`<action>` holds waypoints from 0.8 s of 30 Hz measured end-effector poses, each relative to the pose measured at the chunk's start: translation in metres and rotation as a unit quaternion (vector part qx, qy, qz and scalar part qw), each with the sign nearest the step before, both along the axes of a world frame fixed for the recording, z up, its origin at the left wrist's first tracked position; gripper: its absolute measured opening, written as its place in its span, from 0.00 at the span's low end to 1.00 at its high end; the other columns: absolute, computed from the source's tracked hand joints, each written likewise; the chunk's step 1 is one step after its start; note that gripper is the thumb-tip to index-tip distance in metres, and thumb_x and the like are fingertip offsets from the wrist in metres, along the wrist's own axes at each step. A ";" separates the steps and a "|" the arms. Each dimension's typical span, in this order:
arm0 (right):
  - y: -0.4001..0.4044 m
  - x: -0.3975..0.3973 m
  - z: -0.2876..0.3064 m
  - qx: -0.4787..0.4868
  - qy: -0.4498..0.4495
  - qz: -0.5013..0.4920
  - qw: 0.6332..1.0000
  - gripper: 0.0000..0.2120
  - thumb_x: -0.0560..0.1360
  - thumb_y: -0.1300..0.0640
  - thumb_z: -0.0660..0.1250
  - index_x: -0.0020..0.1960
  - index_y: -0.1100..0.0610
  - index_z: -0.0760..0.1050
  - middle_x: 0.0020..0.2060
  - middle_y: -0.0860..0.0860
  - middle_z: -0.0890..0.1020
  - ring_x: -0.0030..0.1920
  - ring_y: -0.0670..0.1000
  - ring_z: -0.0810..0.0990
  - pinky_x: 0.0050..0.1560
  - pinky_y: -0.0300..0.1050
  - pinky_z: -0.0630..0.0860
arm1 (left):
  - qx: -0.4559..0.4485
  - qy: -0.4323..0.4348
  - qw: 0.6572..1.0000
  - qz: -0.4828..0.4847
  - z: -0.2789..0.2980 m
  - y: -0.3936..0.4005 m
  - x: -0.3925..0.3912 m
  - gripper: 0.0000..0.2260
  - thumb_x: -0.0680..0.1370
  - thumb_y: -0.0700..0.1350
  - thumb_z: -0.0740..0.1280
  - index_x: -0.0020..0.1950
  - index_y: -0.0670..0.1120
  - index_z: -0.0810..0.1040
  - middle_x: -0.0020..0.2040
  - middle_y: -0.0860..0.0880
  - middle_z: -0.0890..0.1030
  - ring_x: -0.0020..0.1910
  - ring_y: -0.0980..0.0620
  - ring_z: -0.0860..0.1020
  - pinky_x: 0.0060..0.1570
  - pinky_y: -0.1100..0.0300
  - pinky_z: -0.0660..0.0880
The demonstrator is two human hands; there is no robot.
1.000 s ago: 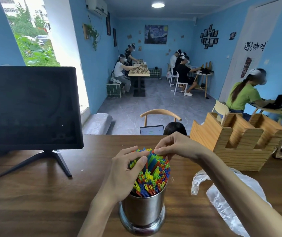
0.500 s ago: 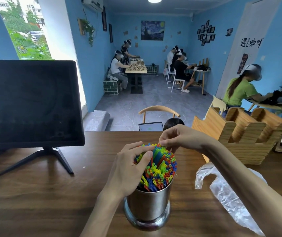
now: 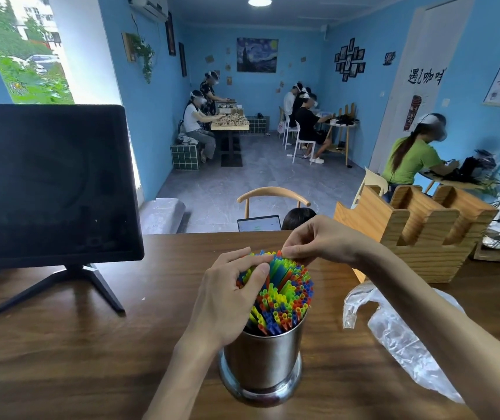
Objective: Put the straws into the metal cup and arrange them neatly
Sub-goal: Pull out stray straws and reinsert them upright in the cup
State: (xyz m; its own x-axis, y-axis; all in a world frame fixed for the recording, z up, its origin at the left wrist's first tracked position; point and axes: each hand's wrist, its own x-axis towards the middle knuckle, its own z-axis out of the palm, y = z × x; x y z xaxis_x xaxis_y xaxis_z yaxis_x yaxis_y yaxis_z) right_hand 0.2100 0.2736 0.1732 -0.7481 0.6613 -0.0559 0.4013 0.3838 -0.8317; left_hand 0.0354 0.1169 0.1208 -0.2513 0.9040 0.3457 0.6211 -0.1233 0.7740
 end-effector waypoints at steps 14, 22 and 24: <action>-0.015 0.001 0.008 0.101 -0.028 -0.023 0.994 0.05 0.79 0.57 0.71 0.50 0.59 0.83 0.42 0.53 0.86 0.42 0.50 0.86 0.41 0.39 0.81 | -0.004 -0.004 1.000 -0.004 -0.003 0.001 -0.002 0.12 0.79 0.64 0.60 0.58 0.71 0.79 0.70 0.58 0.74 0.65 0.66 0.69 0.65 0.60 0.69; -0.023 0.003 0.036 0.142 0.045 -0.112 0.982 0.04 0.81 0.56 0.67 0.49 0.56 0.79 0.42 0.51 0.85 0.44 0.49 0.85 0.36 0.36 0.78 | -0.026 -0.003 1.000 -0.015 0.001 -0.001 -0.002 0.18 0.76 0.67 0.58 0.61 0.68 0.80 0.68 0.62 0.73 0.65 0.68 0.67 0.63 0.64 0.65; -0.029 0.006 0.056 0.180 0.103 -0.138 0.968 0.05 0.82 0.56 0.64 0.49 0.53 0.76 0.43 0.49 0.84 0.41 0.46 0.83 0.35 0.34 0.75 | -0.029 -0.013 0.999 -0.031 0.004 -0.002 -0.005 0.18 0.75 0.69 0.58 0.61 0.70 0.79 0.65 0.67 0.73 0.65 0.72 0.66 0.62 0.67 0.63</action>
